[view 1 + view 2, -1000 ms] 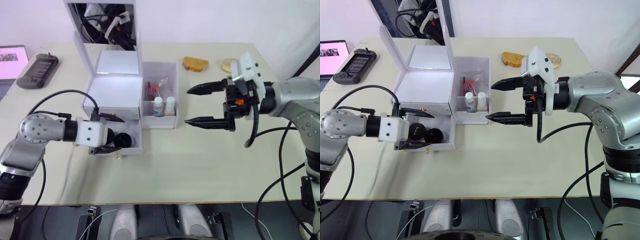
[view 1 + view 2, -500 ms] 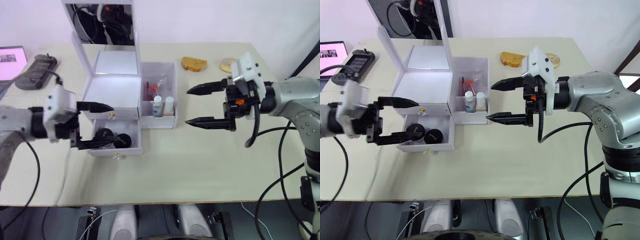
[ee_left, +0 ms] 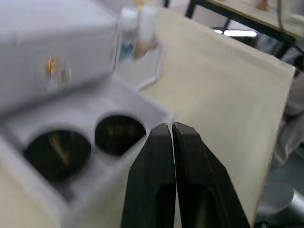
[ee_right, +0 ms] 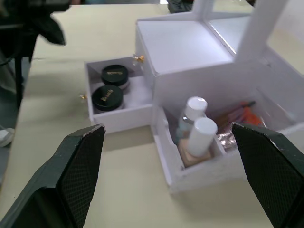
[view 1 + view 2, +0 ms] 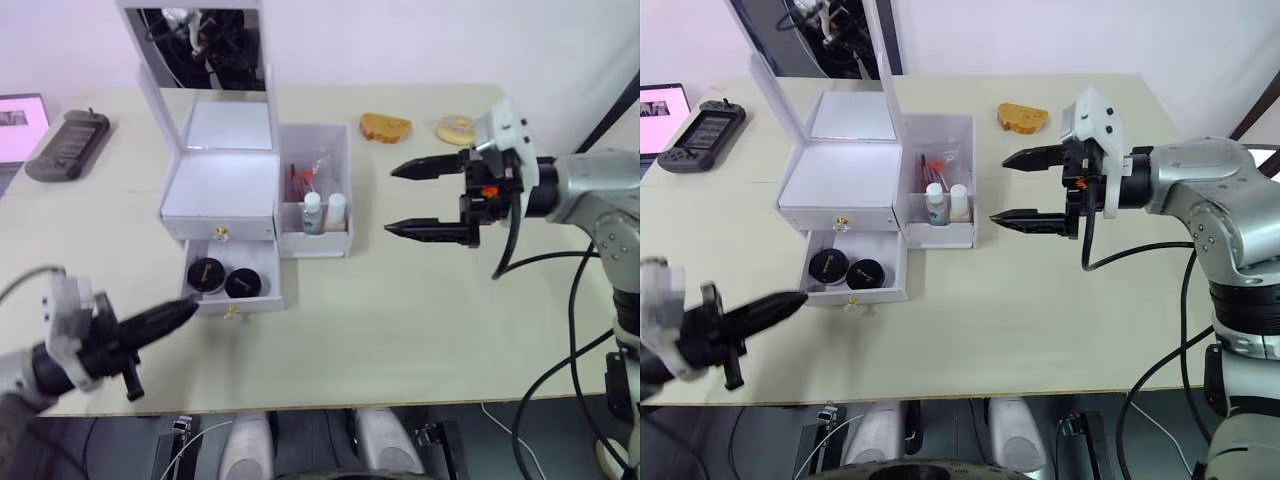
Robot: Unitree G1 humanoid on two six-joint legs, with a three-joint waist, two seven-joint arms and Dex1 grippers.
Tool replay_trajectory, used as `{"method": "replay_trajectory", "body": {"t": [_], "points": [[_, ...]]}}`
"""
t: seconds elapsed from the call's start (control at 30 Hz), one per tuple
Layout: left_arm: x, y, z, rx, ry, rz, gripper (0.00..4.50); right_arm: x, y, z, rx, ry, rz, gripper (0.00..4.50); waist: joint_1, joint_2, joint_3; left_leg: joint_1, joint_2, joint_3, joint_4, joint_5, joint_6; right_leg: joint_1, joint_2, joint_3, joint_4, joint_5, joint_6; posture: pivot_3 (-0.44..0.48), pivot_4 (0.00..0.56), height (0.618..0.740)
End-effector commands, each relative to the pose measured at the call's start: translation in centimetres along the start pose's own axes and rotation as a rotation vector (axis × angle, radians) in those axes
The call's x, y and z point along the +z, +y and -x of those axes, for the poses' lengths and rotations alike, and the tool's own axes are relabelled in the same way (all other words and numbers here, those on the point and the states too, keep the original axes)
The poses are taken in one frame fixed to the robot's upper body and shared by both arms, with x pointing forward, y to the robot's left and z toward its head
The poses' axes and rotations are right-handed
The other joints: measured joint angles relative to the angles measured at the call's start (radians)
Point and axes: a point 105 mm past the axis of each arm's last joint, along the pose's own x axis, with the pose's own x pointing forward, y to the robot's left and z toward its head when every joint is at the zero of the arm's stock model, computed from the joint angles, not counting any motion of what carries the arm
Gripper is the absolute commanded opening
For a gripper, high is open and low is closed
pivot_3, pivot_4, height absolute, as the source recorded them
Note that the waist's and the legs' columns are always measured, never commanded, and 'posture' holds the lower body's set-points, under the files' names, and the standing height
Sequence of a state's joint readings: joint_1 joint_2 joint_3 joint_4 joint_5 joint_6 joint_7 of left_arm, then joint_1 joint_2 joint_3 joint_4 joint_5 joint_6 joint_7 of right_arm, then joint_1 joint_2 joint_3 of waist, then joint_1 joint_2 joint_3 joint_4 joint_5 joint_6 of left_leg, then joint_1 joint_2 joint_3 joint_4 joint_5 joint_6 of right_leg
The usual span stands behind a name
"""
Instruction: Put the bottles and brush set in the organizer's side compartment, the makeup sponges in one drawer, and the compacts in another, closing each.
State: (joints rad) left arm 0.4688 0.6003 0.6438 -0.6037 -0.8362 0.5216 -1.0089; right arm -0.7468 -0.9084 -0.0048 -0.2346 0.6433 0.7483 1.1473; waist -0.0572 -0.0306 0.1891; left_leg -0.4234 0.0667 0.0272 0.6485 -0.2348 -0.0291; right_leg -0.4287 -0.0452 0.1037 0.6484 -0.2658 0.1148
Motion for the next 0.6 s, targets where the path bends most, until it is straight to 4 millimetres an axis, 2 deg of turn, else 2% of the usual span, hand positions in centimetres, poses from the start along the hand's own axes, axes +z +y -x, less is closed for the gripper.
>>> {"method": "replay_trajectory", "body": {"t": [0.03,0.1,0.27,0.43,0.6], "points": [[-1.3,-0.4,0.8,0.081,-0.006,-0.051,0.02,1.1,0.2,0.4,0.009,-0.011,0.059,4.5,0.002,0.0,0.0,0.0,0.0,0.0,0.0,0.0,0.0,0.0,0.0,0.0,0.0,0.0,0.0,0.0,0.15,0.74],[-2.5,-0.8,1.0,0.101,-0.001,-0.037,0.02,1.1,0.2,0.4,0.011,-0.009,0.058,4.5,0.0,0.0,0.0,0.002,0.0,0.0,0.001,0.0,-0.001,0.001,0.0,0.0,0.0,0.0,-0.001,0.0,0.15,0.74],[-3.8,-0.8,0.1,0.193,-0.046,-0.041,0.02,1.1,0.2,0.3,0.012,-0.011,0.056,4.5,-0.002,-0.001,-0.001,0.002,-0.001,0.0,0.002,0.0,-0.001,0.002,-0.001,0.001,-0.002,0.0,-0.001,0.0,0.15,0.74],[-5.9,0.4,-1.2,0.29,-0.037,-0.092,0.02,1.2,0.3,0.2,0.012,-0.014,0.057,4.5,-0.01,0.0,-0.001,0.002,-0.001,0.001,0.001,0.0,-0.001,0.002,-0.001,0.001,-0.002,0.0,-0.001,0.0,0.15,0.74],[-6.5,1.5,-2.0,0.329,-0.057,-0.11,0.02,1.4,0.3,0.4,0.006,-0.012,0.062,4.5,-0.012,0.0,-0.001,0.001,-0.001,0.0,0.0,0.0,-0.001,0.001,0.0,0.001,-0.002,0.0,-0.001,0.0,0.15,0.74]]}}
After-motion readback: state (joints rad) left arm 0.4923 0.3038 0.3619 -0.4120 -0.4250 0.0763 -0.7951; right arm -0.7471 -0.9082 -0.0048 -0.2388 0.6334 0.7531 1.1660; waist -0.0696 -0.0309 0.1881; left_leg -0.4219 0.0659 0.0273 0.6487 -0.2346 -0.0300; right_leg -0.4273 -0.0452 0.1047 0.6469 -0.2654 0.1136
